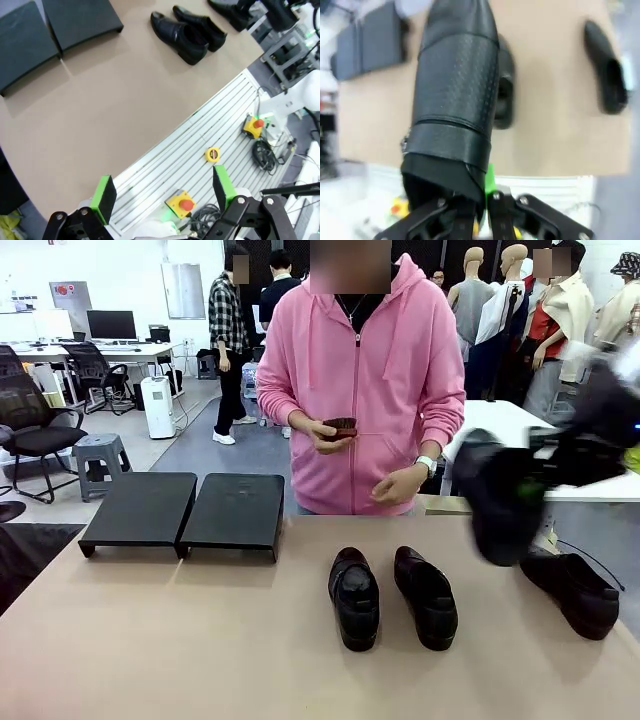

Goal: Organize the shoes by placing them on the stand.
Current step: Pick up one Shoe and place it in the middle of the table.

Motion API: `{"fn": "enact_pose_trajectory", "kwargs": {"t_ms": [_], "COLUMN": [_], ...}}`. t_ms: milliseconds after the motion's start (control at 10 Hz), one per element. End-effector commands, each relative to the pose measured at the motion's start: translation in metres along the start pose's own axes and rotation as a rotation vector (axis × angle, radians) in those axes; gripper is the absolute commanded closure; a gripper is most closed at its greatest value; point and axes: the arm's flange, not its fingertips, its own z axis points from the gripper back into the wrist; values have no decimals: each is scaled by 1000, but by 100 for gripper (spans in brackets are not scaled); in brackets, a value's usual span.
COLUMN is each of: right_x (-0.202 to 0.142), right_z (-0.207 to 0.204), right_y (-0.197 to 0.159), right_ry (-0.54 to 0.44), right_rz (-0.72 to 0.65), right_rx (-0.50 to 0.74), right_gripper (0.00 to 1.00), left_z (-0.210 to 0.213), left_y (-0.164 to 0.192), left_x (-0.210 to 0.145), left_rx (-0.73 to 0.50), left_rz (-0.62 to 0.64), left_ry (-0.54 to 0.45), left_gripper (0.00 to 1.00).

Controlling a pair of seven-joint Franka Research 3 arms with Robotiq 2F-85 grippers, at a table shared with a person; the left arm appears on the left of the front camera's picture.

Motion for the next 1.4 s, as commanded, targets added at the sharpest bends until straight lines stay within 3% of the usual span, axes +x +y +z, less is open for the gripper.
{"fn": "enact_pose_trajectory", "kwargs": {"t_ms": [0,100,300,500,600,700,900,1200,1300], "right_x": [17,15,-3,-27,-35,-46,-59,-63,-63], "right_z": [-52,-87,-157,-232,-265,-290,-324,-347,-347], "right_y": [81,134,202,240,249,253,253,246,246], "right_ry": [53,41,115,176,209,289,281,272,267], "right_rz": [183,200,194,121,30,27,26,87,120], "right_rx": [95,112,153,166,165,155,63,49,81], "right_gripper": [100,100,100,100,100,100,100,100,41], "left_z": [2,2,2,2,2,2,2,2,2], "left_y": [1,1,1,1,1,1,1,1,1], "left_x": [-1,-1,-1,-1,-1,-1,-1,-1,-1], "left_rx": [-20,-20,-20,-20,-20,-20,-20,-20,-20], "left_rz": [-13,-13,-13,-13,-13,-13,-13,-13,-13], "left_ry": [-4,-4,-4,-4,-4,-4,-4,-4,-4], "left_gripper": [0,0,0,0,0,0,0,0,0]}}
